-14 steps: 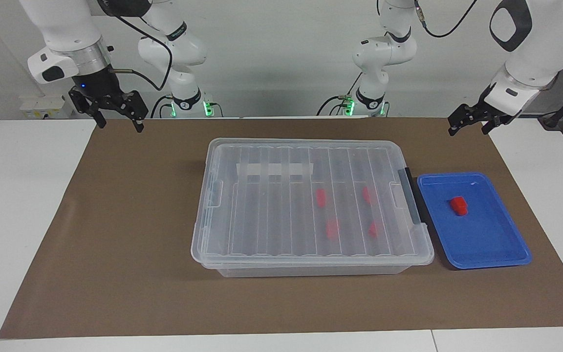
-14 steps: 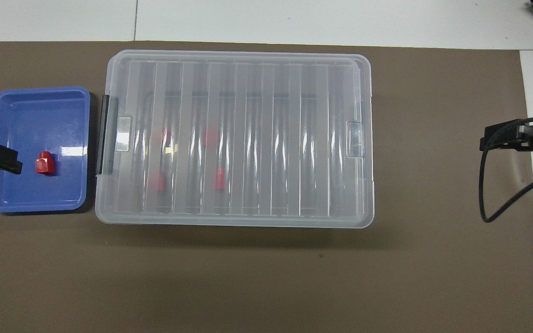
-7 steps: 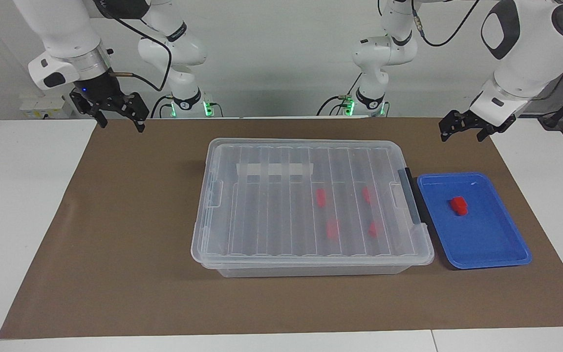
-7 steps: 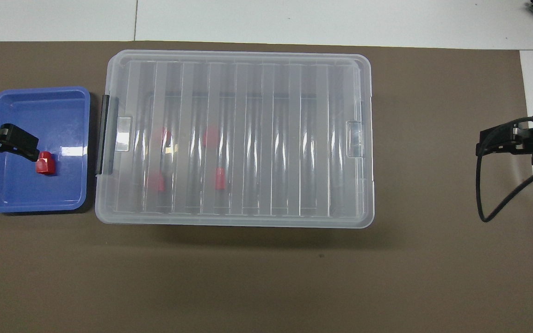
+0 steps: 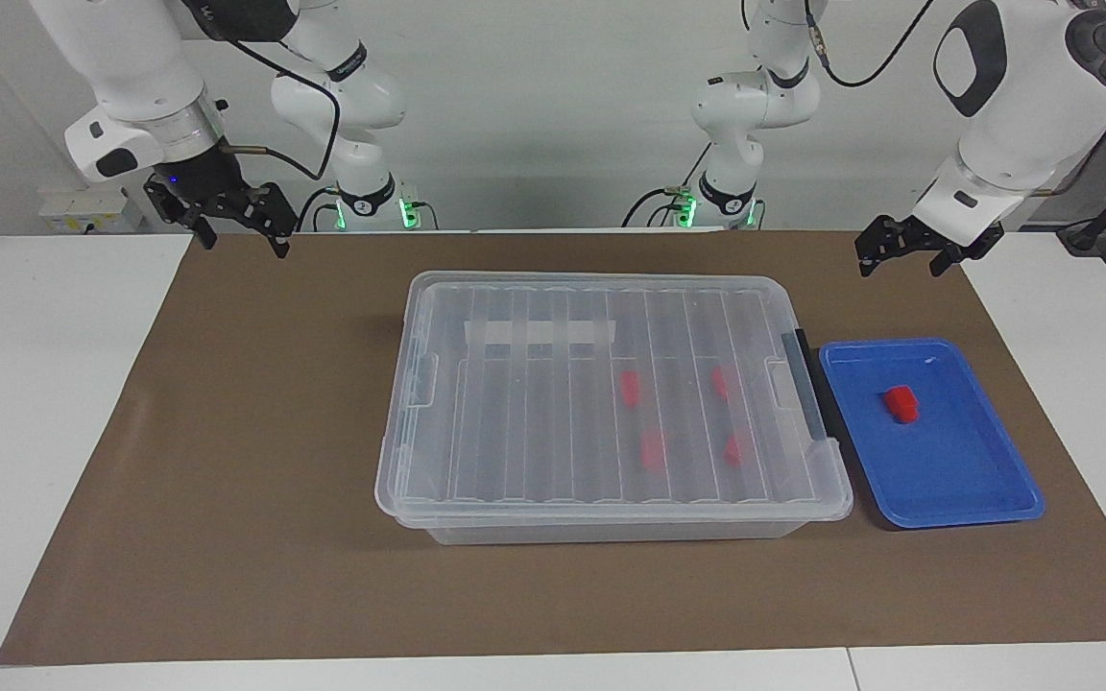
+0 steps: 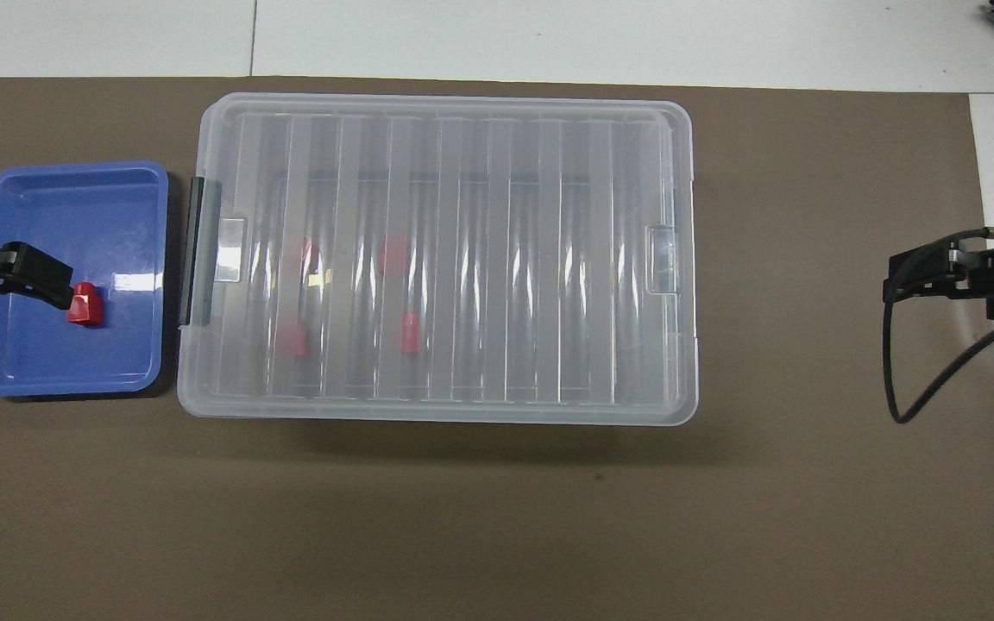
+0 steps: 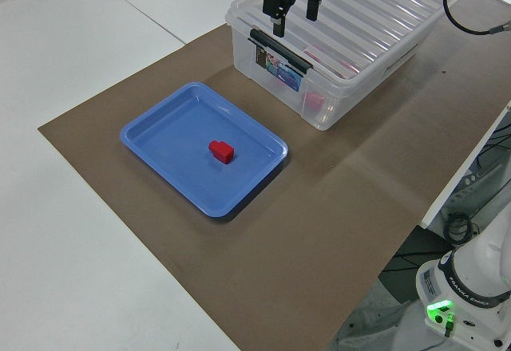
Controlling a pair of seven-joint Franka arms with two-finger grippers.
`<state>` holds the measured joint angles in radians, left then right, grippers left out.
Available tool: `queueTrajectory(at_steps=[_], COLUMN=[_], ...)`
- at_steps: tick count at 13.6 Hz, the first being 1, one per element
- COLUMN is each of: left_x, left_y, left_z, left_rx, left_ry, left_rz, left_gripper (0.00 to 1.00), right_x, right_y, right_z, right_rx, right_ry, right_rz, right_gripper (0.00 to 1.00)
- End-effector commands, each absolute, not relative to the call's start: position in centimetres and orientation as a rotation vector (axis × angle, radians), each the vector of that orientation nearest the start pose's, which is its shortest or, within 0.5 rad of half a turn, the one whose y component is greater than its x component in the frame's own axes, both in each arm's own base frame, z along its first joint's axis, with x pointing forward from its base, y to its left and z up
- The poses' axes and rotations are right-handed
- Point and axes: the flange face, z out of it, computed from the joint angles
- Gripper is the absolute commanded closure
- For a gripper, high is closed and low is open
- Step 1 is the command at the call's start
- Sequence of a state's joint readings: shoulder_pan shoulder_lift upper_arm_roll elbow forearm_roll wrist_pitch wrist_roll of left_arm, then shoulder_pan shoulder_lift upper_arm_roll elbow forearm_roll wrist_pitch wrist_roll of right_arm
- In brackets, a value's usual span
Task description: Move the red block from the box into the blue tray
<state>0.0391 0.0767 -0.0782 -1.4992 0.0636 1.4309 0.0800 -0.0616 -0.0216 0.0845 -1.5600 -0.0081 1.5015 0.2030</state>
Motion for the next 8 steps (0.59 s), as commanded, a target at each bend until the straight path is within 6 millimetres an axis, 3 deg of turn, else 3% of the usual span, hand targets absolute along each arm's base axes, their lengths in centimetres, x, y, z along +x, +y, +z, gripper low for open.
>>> queueTrajectory(at_steps=[1, 8], left_x=[55.41, 55.29], left_y=[-0.17, 0.25], left_z=[60.48, 60.73], left_rx=[-3.057, -3.058], left_ry=[0.135, 0.123], left_rz=[0.202, 0.196], left_gripper=[0.00, 0.00], right_x=[53.77, 53.60], right_y=[1.15, 1.65], right_z=[63.81, 63.91], right_rx=[-3.158, -3.166], right_ry=[0.288, 0.289], right_rz=[0.014, 0.012], right_gripper=[0.00, 0.00])
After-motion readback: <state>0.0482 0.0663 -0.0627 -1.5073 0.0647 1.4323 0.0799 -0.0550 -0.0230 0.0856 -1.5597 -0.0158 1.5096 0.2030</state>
